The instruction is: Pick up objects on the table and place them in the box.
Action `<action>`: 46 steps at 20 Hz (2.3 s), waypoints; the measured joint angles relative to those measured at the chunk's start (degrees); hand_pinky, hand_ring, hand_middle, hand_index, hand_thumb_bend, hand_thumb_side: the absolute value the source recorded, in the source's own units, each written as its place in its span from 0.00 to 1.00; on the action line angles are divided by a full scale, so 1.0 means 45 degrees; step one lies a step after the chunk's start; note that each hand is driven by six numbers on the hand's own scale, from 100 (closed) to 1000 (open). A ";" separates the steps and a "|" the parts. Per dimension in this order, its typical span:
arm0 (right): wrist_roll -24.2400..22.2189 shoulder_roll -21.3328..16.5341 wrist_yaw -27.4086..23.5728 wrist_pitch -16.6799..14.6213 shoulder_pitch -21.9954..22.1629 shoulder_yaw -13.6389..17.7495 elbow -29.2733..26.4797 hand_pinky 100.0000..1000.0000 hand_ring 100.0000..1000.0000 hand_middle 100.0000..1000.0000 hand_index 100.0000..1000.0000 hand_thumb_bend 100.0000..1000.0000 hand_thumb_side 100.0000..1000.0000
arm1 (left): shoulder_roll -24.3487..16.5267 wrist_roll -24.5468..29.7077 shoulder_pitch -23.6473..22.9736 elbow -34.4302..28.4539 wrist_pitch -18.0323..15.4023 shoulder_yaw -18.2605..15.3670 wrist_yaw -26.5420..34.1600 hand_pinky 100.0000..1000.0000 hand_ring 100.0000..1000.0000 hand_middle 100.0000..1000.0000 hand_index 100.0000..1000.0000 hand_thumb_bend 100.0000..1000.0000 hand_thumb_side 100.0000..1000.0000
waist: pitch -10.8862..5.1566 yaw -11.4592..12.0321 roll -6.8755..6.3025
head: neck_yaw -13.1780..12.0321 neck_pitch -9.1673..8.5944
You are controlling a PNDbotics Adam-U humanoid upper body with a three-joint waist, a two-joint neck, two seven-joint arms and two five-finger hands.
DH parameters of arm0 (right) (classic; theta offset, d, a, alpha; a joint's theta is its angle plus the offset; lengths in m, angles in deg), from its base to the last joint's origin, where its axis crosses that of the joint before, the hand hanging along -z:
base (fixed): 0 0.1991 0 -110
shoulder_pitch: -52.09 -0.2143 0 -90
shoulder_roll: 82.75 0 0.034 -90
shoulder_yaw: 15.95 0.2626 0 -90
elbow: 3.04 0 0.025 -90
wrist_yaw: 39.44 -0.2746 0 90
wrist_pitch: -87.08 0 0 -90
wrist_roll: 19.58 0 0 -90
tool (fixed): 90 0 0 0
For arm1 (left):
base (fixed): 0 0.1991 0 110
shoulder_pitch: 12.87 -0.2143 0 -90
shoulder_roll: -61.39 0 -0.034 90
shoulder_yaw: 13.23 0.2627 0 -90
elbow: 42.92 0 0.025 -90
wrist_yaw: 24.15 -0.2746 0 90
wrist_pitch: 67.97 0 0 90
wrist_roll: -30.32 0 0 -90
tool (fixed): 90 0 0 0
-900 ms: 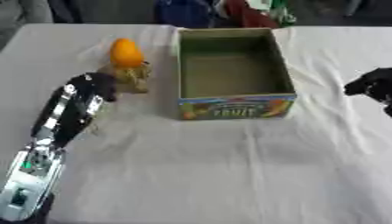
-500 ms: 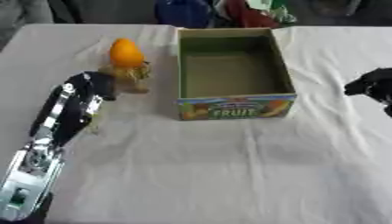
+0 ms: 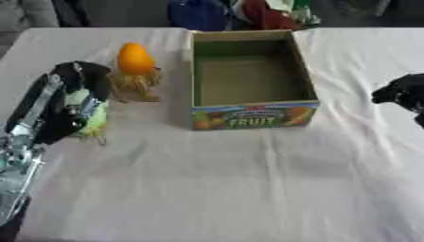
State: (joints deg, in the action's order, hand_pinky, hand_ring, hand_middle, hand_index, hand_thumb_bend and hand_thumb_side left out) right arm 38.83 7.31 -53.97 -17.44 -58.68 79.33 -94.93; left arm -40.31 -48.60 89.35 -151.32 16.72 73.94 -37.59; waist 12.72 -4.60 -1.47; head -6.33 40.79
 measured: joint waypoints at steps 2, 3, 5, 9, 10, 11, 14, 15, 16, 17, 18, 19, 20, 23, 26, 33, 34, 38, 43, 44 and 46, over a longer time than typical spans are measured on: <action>0.0000 -0.0018 0.0001 0.0000 0.0022 0.0001 0.0000 0.69 0.68 0.56 0.70 0.00 0.55 | -0.0682 0.0422 0.0071 -0.0034 -0.0188 -0.0011 -0.0418 0.61 0.53 0.53 0.72 0.39 0.52 | -0.0013 -0.0001 -0.0035 | 0.0017 0.0002; 0.0001 -0.0029 0.0002 -0.0001 0.0023 0.0001 0.0000 0.69 0.68 0.56 0.70 0.00 0.55 | -0.1019 0.0634 0.0135 -0.0032 -0.0305 -0.0021 -0.0638 0.61 0.54 0.53 0.73 0.44 0.47 | -0.0015 -0.0001 -0.0055 | 0.0033 0.0003; 0.0001 -0.0050 0.0006 -0.0001 0.0027 0.0001 0.0000 0.69 0.68 0.57 0.70 0.00 0.56 | -0.1703 0.1066 0.0302 0.0026 -0.0562 -0.0047 -0.1067 0.62 0.55 0.54 0.73 0.44 0.41 | -0.0041 0.0003 -0.0089 | 0.0055 0.0008; -0.0007 -0.0110 0.0016 0.0005 0.0033 0.0000 0.0001 0.69 0.68 0.57 0.70 0.00 0.56 | -0.3099 0.1942 0.0752 0.0597 -0.1057 -0.0047 -0.1946 0.62 0.56 0.54 0.73 0.45 0.33 | -0.0083 0.0008 -0.0129 | 0.0084 0.0075; -0.0011 -0.0110 0.0017 0.0004 0.0033 -0.0001 0.0001 0.69 0.68 0.57 0.70 0.00 0.56 | -0.3443 0.2158 0.0853 0.0798 -0.1180 -0.0044 -0.2168 0.63 0.56 0.54 0.73 0.46 0.32 | -0.0085 0.0002 -0.0124 | 0.0086 0.0089; -0.0020 -0.0110 0.0017 -0.0002 0.0033 -0.0002 0.0001 0.69 0.68 0.57 0.70 0.00 0.56 | -0.3766 0.2360 0.0961 0.1005 -0.1305 -0.0039 -0.2379 0.63 0.56 0.54 0.73 0.46 0.30 | -0.0085 -0.0011 -0.0117 | 0.0085 0.0094; -0.0037 -0.0110 0.0017 -0.0010 0.0033 -0.0006 0.0002 0.69 0.68 0.57 0.70 0.00 0.56 | -0.4513 0.2946 0.1338 0.1721 -0.1754 0.0039 -0.2987 0.63 0.56 0.54 0.74 0.46 0.26 | -0.0086 -0.0099 -0.0094 | 0.0050 0.0095; -0.0039 -0.0110 0.0017 -0.0011 0.0033 -0.0006 0.0002 0.69 0.68 0.57 0.70 0.00 0.56 | -0.4620 0.3109 0.1457 0.1988 -0.1885 0.0055 -0.3195 0.63 0.56 0.55 0.74 0.47 0.26 | -0.0087 -0.0115 -0.0087 | 0.0036 0.0095; -0.0041 -0.0110 0.0017 -0.0013 0.0033 -0.0006 0.0002 0.69 0.68 0.57 0.70 0.00 0.56 | -0.4686 0.3253 0.1559 0.2266 -0.2007 0.0087 -0.3393 0.63 0.56 0.55 0.74 0.47 0.26 | -0.0087 -0.0129 -0.0082 | 0.0028 0.0095; -0.0042 -0.0110 0.0017 -0.0014 0.0033 -0.0006 0.0002 0.69 0.68 0.57 0.70 0.00 0.56 | -0.4725 0.3381 0.1661 0.2535 -0.2104 0.0121 -0.3606 0.63 0.57 0.55 0.74 0.47 0.26 | -0.0087 -0.0141 -0.0080 | 0.0019 0.0095; -0.0043 -0.0110 0.0017 -0.0014 0.0033 -0.0007 0.0003 0.69 0.68 0.57 0.70 0.00 0.56 | -0.4725 0.3488 0.1767 0.2802 -0.2195 0.0155 -0.3825 0.63 0.57 0.55 0.74 0.48 0.26 | -0.0087 -0.0150 -0.0081 | 0.0011 0.0095; -0.0044 -0.0110 0.0017 -0.0014 0.0033 -0.0007 0.0003 0.69 0.68 0.57 0.70 0.00 0.56 | -0.4725 0.3580 0.1866 0.3066 -0.2285 0.0206 -0.4046 0.63 0.57 0.55 0.74 0.48 0.27 | -0.0087 -0.0161 -0.0081 | 0.0003 0.0095; -0.0046 -0.0110 0.0017 -0.0012 0.0033 -0.0007 0.0003 0.69 0.68 0.57 0.70 0.00 0.56 | -0.4725 0.3660 0.1965 0.3318 -0.2365 0.0261 -0.4260 0.63 0.57 0.55 0.74 0.48 0.28 | -0.0087 -0.0173 -0.0082 | 0.0000 0.0095; -0.0065 -0.0110 0.0017 0.0004 0.0033 -0.0009 0.0003 0.69 0.69 0.57 0.70 0.00 0.56 | -0.4719 0.3859 0.2210 0.4065 -0.2577 0.0446 -0.4861 0.63 0.57 0.55 0.74 0.48 0.30 | -0.0087 -0.0202 -0.0097 | -0.0001 0.0095; -0.0077 -0.0110 0.0018 0.0012 0.0034 -0.0011 0.0003 0.69 0.69 0.57 0.70 0.00 0.56 | -0.4703 0.4021 0.2389 0.4786 -0.2750 0.0632 -0.5303 0.63 0.57 0.55 0.74 0.49 0.31 | -0.0087 -0.0228 -0.0108 | -0.0001 0.0095; -0.0086 -0.0110 0.0023 0.0020 0.0036 -0.0014 0.0004 0.69 0.69 0.57 0.70 0.00 0.56 | -0.4466 0.4372 0.2848 0.5920 -0.3093 0.1037 -0.6055 0.63 0.57 0.56 0.74 0.51 0.34 | -0.0087 -0.0288 -0.0119 | 0.0000 0.0095; -0.0093 -0.0110 0.0026 0.0026 0.0036 -0.0015 0.0004 0.69 0.69 0.57 0.70 0.00 0.56 | -0.4416 0.4426 0.2906 0.6054 -0.3135 0.1085 -0.6153 0.63 0.57 0.56 0.74 0.50 0.35 | -0.0087 -0.0289 -0.0120 | 0.0000 0.0095; -0.0102 -0.0110 0.0035 0.0025 0.0041 -0.0020 0.0004 0.69 0.69 0.57 0.70 0.00 0.56 | -0.4180 0.4589 0.3108 0.6550 -0.3239 0.1264 -0.6340 0.63 0.58 0.57 0.75 0.47 0.34 | -0.0087 -0.0303 -0.0115 | -0.0001 0.0096; -0.0118 -0.0109 0.0036 0.0010 0.0045 -0.0043 0.0004 0.69 0.69 0.57 0.70 0.00 0.56 | -0.3827 0.4346 0.3365 0.7070 -0.3084 0.1337 -0.6737 0.64 0.59 0.58 0.75 0.46 0.33 | -0.0087 -0.0301 -0.0077 | -0.0007 0.0098; -0.0121 -0.0109 0.0037 0.0007 0.0047 -0.0045 0.0004 0.69 0.69 0.57 0.70 0.00 0.56 | -0.3750 0.4244 0.3433 0.7172 -0.3038 0.1369 -0.6865 0.64 0.59 0.58 0.75 0.46 0.34 | -0.0087 -0.0300 -0.0067 | -0.0015 0.0098; -0.0125 -0.0109 0.0037 0.0003 0.0058 -0.0054 0.0004 0.69 0.69 0.57 0.70 0.00 0.56 | -0.3592 0.4054 0.3584 0.7386 -0.2967 0.1408 -0.7121 0.64 0.59 0.58 0.75 0.45 0.34 | -0.0087 -0.0295 -0.0054 | -0.0038 0.0098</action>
State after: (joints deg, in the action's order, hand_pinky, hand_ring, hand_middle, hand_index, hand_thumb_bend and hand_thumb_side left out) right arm 38.27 6.82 -53.81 -17.43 -58.41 79.09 -94.91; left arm -56.47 -30.36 105.47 -118.09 3.36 80.28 -69.63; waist 12.33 -5.93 -1.71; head -6.50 41.24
